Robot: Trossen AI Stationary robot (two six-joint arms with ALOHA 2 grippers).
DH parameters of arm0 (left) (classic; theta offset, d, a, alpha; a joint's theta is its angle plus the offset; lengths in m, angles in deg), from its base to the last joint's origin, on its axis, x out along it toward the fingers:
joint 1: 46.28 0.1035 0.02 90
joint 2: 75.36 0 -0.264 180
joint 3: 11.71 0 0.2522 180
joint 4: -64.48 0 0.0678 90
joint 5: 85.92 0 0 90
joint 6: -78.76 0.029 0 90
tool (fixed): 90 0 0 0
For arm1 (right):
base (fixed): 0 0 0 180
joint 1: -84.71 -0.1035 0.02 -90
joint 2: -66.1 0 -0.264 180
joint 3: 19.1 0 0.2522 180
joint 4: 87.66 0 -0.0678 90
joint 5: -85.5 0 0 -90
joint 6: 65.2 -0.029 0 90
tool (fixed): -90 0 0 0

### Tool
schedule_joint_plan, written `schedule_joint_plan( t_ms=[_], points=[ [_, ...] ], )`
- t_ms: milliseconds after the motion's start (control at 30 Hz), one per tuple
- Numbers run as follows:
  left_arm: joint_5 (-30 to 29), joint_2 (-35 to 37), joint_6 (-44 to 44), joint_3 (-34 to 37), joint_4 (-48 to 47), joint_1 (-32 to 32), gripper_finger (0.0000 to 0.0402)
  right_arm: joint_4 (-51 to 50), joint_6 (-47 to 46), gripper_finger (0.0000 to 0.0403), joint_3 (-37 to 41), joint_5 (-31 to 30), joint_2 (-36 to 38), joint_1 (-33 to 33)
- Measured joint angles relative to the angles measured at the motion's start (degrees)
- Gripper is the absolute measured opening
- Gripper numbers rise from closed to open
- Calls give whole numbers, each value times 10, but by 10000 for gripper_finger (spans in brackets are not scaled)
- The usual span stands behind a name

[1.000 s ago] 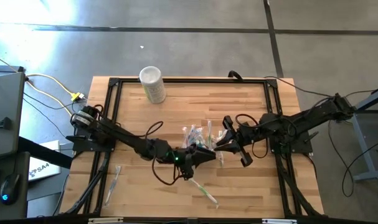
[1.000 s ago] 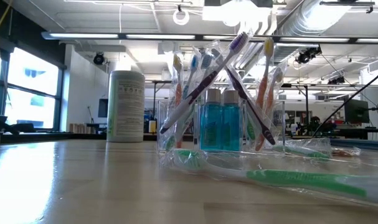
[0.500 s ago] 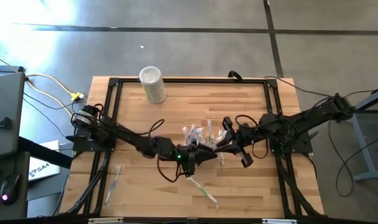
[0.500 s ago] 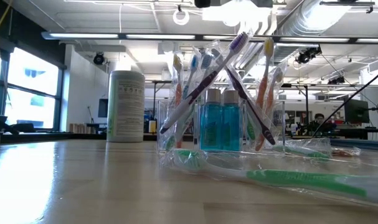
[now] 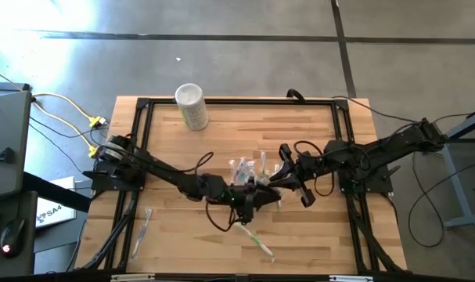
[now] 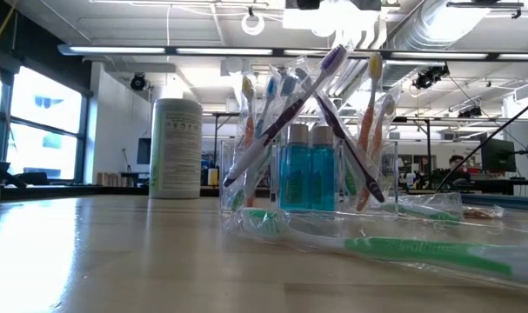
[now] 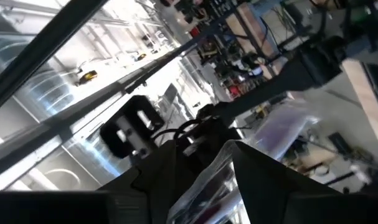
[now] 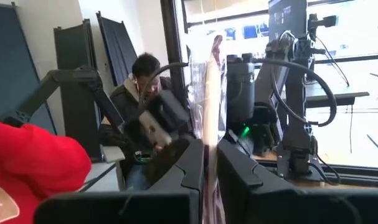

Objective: Pick & Place toothbrushing station
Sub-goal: Put the violet toothbrush into the right section of the transparent organizer

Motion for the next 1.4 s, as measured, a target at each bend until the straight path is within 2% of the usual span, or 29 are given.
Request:
schedule_joint_plan(
  t_ms=[133,233,400,800,933,1133,1400],
  points=[
    [-9,-15,46,-3,8,1,159,-10,-1,17,0,-1,0,-1],
    [-15,-16,44,-2,29,-7,159,-10,-7,18,0,0,0,-1],
    [-63,-16,36,-2,64,-16,159,-11,-12,17,0,11,1,-2],
    [-174,-16,44,-2,40,-44,159,-11,-13,17,0,14,0,-2],
    [-172,-16,69,-2,26,-40,159,-10,-13,17,0,13,0,-2],
    [-126,-16,96,-2,28,-24,159,-10,-13,17,0,10,0,-2],
    [-93,-16,98,-2,28,5,159,-11,-11,18,0,5,0,-1]
  ],
)
